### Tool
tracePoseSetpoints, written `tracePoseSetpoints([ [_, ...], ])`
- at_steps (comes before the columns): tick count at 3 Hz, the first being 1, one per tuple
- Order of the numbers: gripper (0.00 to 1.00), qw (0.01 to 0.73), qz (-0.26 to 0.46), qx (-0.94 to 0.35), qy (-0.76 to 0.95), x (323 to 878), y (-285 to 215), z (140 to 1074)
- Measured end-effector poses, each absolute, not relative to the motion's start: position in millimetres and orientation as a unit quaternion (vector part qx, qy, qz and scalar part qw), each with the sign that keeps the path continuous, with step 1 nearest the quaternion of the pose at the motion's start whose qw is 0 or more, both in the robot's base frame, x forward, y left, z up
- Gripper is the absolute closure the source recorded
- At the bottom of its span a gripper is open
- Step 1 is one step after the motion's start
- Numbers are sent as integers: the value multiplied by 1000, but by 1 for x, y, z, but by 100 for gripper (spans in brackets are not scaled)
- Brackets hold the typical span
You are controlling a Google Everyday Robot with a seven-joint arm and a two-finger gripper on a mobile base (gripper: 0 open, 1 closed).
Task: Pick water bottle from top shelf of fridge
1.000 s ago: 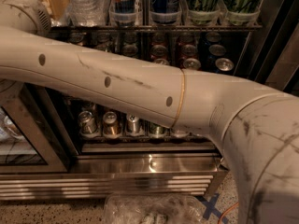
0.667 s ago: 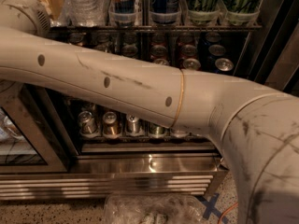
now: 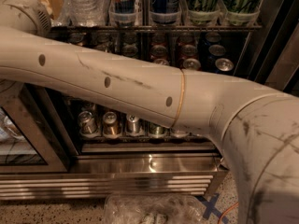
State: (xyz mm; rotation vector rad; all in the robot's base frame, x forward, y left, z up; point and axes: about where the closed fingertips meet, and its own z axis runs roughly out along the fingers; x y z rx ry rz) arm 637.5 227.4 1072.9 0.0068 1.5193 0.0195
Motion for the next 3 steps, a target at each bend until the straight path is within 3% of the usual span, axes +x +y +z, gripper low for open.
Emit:
tracePoseSetpoints([
  [2,100,754,30,7,656,636,230,1124],
  [3,100,752,75,-5,655,621,245,1142],
])
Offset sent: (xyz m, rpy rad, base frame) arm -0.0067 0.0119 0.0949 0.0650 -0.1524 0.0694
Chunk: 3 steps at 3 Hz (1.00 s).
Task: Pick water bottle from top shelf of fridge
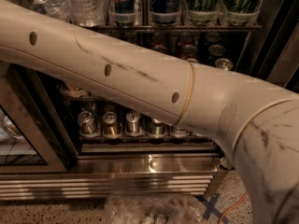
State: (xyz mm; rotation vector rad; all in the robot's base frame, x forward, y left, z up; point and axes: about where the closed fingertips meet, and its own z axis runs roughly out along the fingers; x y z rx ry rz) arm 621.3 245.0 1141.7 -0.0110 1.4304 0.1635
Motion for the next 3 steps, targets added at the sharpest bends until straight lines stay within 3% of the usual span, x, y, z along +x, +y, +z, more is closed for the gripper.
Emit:
tracePoseSetpoints([
  [3,100,641,176,-63,745,516,257,1066],
])
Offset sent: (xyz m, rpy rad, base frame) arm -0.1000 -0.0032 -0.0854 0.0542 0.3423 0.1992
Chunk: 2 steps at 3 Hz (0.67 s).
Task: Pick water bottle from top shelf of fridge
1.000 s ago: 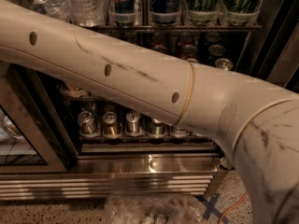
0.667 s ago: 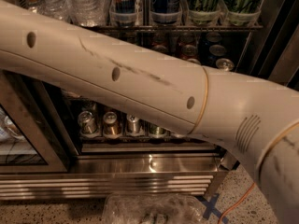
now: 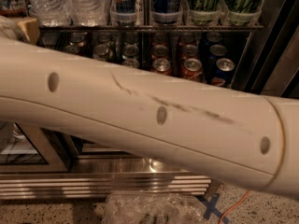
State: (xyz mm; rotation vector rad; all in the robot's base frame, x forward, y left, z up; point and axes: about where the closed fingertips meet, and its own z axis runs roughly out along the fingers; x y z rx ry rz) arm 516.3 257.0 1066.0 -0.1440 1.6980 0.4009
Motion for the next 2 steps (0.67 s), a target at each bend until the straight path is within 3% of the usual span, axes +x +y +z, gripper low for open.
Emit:
tracePoseSetpoints([
  [2,100,646,160,-109,738,500,230,1048],
])
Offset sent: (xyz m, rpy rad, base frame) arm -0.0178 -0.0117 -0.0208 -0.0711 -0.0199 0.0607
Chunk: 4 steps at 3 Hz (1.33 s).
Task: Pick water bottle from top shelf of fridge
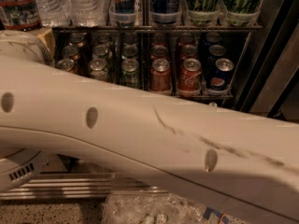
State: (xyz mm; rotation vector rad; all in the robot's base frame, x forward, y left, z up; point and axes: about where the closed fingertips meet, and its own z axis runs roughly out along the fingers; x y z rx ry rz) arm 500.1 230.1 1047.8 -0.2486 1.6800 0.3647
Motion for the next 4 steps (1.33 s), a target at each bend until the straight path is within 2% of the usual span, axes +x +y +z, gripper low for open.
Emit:
tracePoseSetpoints([
  [2,100,611,215,-93,756,447,245,1024],
  [3,100,603,217,-65,765,419,249,1015],
  [4,100,603,217,-65,765,419,249,1013],
])
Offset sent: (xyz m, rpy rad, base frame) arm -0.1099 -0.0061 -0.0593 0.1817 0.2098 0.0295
